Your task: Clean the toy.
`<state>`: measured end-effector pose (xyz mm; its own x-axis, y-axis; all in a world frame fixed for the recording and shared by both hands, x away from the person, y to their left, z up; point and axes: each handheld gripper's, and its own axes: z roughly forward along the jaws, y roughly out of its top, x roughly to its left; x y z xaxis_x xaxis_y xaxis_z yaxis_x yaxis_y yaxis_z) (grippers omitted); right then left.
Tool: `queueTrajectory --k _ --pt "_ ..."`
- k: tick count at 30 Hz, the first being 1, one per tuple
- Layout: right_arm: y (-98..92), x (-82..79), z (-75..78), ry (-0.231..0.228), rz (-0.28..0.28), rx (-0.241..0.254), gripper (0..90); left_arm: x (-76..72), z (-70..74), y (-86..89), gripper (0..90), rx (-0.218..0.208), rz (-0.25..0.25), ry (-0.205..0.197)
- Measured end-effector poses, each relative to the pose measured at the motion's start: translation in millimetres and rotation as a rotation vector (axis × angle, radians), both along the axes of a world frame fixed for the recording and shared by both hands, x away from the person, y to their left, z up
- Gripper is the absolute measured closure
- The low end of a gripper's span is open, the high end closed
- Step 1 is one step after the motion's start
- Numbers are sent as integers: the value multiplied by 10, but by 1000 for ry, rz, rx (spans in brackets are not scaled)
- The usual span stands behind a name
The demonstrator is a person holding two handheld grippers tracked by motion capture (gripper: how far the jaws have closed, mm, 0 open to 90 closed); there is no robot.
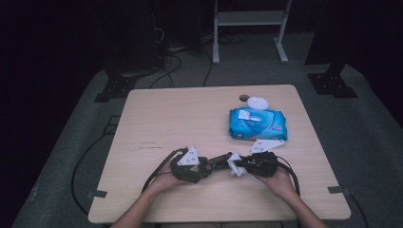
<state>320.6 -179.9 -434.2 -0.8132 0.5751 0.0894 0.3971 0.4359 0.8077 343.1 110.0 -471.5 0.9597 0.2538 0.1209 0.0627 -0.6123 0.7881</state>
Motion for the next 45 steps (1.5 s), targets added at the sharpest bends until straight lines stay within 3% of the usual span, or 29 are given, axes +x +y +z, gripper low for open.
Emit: queueTrajectory --k 4,9,13,16,20,22,25,30,34,37,40,43,45 --pt "-5 -1 -33 25 3 2 812 -15 -2 13 380 15 -30 -20" --pt "34 2 -91 53 21 -37 811 -38 -10 -10 335 46 -39 -67" --pt "68 11 -108 66 34 -53 811 -33 -4 -2 337 52 -48 -65" --pt "87 17 -69 70 47 -29 810 -32 -8 -2 314 58 -50 -73" --pt "88 85 64 41 27 40 810 -29 0 1 257 35 -33 -65" --pt "109 157 65 28 13 20 809 -16 -4 7 223 32 -19 -57" --pt "139 240 -32 53 3 -10 809 11 -25 -12 161 23 19 -29" --pt "166 205 -123 66 8 -31 808 68 -69 -44 112 38 38 17" --pt "170 208 -134 63 6 -25 806 96 -71 -105 106 40 48 38" --pt "200 199 -125 60 8 -27 806 79 -78 -126 231 49 21 33" --pt "285 197 -101 51 26 -21 807 85 -80 -126 235 61 21 32" --pt "451 195 -105 39 59 -44 806 85 -62 -125 236 58 33 22" --pt "571 187 -129 3 72 -84 805 99 -61 -88 237 68 48 15"
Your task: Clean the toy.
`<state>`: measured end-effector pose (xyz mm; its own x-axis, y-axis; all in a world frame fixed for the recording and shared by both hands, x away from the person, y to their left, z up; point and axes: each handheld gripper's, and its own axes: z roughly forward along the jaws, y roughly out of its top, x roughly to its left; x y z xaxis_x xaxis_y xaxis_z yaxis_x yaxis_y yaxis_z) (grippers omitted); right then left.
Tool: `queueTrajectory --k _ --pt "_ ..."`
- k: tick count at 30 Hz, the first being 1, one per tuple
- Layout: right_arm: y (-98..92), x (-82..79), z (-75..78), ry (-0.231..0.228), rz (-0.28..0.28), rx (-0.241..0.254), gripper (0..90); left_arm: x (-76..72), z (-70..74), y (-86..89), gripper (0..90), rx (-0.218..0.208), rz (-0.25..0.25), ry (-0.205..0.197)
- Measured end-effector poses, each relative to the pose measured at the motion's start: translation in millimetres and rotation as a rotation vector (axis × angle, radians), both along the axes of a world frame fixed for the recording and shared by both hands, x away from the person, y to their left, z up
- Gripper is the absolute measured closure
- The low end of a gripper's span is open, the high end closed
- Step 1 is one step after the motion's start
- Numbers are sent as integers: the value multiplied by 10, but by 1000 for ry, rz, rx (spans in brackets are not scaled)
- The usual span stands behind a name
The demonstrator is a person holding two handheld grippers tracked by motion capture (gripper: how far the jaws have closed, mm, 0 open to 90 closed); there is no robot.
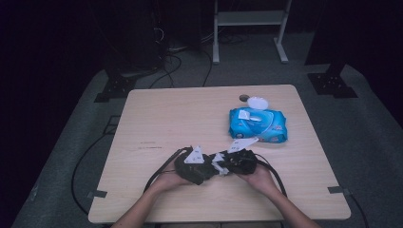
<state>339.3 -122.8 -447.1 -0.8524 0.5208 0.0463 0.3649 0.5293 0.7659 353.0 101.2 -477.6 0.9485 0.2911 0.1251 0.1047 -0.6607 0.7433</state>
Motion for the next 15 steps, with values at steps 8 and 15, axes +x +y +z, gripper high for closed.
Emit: queueTrajectory --k 8,15 --pt "-70 31 40 -20 -15 -36 807 25 8 73 238 -15 -1 4" --pt "-571 81 95 -3 -136 -59 807 34 8 82 238 -20 -4 8"
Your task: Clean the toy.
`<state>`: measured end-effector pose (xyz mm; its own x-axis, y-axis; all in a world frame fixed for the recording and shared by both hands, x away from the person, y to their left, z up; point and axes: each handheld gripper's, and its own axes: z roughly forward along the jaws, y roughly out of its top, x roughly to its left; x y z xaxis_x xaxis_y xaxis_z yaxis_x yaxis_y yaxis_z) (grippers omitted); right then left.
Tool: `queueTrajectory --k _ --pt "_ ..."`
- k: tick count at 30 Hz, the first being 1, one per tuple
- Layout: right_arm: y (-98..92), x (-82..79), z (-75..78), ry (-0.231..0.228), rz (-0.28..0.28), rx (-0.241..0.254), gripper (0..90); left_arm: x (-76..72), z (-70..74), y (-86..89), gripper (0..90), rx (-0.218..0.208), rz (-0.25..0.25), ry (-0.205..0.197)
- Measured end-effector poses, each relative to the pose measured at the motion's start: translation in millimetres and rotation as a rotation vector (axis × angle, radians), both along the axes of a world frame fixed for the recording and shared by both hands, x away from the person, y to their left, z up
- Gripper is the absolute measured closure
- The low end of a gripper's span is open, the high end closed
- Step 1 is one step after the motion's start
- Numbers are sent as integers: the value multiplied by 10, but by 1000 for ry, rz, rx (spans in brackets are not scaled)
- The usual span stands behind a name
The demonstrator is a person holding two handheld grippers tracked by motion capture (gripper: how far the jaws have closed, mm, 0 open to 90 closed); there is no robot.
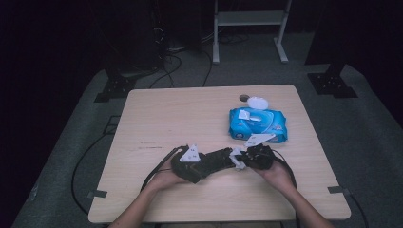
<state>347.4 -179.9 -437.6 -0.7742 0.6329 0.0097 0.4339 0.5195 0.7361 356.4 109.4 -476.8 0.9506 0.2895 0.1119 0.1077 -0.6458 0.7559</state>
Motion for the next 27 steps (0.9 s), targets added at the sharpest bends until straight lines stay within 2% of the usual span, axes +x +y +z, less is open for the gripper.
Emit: queueTrajectory --k 3,5,7,9,12,15,17,19,21,23,24,25,27 --pt "-61 -49 106 -12 -2 43 807 7 -6 -3 238 -13 -4 7" --pt "-5 -92 189 -25 25 77 807 7 -6 -11 238 -13 -8 6" --pt "123 -119 224 -33 65 91 807 -1 -5 -21 238 -11 -18 5" --pt "278 -117 204 -19 105 105 807 -10 -5 -28 238 -9 -28 5" --pt "499 -69 93 -5 147 71 806 -17 -7 -33 238 -7 -37 -2" --pt "600 -21 -31 15 163 37 805 -8 -1 -7 239 6 -48 -4" --pt "581 -7 -61 17 162 38 804 -5 -6 -3 238 -9 -42 3" --pt "542 2 -41 6 143 12 805 -3 -5 -3 239 -11 -42 5" --pt "526 0 -25 13 139 17 805 -2 -5 -6 238 -9 -43 4" --pt "555 -14 -33 21 159 40 805 -1 -7 -5 238 -15 -39 11" --pt "584 -26 -48 22 166 38 805 1 -4 -3 238 -6 -41 6" --pt "606 -37 -60 11 167 26 805 -2 -4 -3 238 -8 -32 8" --pt "596 -28 -64 11 160 31 805 4 -5 3 235 -20 -18 23"
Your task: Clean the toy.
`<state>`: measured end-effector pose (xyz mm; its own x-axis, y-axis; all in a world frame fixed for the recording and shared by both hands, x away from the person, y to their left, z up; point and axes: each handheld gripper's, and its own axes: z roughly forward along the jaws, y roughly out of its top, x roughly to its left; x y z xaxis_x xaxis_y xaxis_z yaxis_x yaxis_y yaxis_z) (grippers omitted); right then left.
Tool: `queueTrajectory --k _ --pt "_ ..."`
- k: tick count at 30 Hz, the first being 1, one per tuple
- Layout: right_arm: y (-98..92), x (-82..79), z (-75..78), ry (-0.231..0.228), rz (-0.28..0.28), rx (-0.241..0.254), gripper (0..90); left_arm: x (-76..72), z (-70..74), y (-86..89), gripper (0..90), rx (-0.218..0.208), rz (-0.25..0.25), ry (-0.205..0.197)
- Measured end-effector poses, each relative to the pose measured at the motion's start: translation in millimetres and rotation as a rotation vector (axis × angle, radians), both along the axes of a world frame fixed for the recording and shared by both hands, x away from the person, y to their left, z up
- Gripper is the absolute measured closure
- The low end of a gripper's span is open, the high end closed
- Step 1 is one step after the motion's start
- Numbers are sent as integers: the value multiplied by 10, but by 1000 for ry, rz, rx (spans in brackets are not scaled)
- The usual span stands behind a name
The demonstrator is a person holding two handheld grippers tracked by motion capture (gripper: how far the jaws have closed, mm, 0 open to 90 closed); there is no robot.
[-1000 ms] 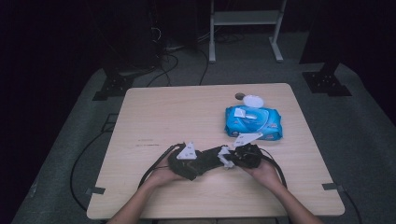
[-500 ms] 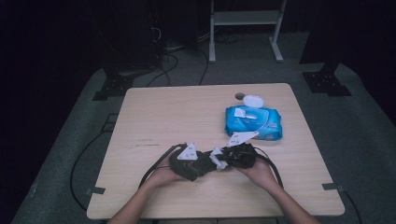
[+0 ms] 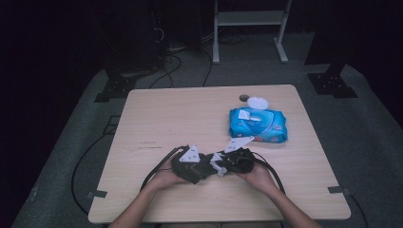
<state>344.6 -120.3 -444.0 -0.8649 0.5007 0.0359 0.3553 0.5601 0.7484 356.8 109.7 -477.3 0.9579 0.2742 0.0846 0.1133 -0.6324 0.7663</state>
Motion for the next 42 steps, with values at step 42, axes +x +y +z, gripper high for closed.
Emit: queueTrajectory --k 42 --pt "95 -22 5 -29 66 28 805 16 -19 -36 259 37 33 -16"
